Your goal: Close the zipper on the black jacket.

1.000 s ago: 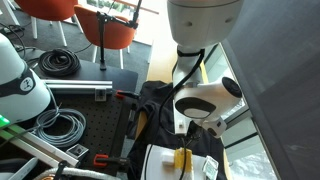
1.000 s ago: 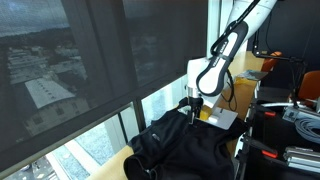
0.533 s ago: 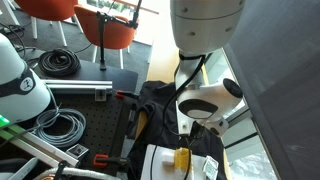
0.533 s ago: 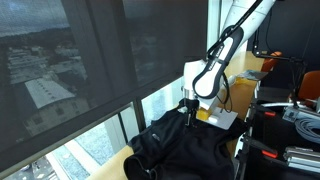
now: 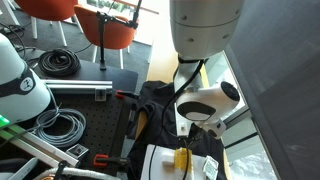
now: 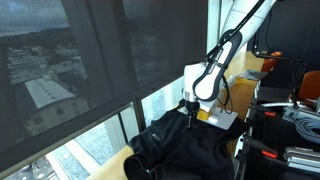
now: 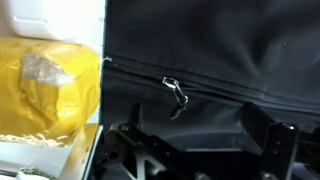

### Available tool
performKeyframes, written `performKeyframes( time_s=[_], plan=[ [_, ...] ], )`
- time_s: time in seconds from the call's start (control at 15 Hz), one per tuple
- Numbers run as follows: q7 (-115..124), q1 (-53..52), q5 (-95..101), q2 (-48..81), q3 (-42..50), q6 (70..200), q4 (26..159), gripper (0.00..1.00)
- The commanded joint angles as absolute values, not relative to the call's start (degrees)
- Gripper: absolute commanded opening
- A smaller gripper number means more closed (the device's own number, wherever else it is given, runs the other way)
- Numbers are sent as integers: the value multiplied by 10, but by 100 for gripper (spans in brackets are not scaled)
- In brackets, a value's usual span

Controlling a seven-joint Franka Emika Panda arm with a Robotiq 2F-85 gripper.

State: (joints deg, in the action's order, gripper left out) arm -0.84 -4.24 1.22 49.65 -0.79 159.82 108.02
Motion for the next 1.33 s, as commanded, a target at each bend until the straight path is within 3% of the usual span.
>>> performKeyframes(
  time_s=[0.0, 0.07, 0.2, 0.27, 0.87, 1.27],
  plan=[
    [5, -58, 25, 502, 12, 1611, 1078, 100],
    [5, -60, 26, 503, 15, 1611, 1076, 96],
    [6, -61, 25, 503, 19, 1610, 1076, 71],
    [6, -62, 26, 503, 21, 1611, 1076, 69],
    [5, -66, 35, 502, 25, 1612, 1075, 2],
    [11, -86, 51, 490, 33, 1614, 1086, 2]
  ],
)
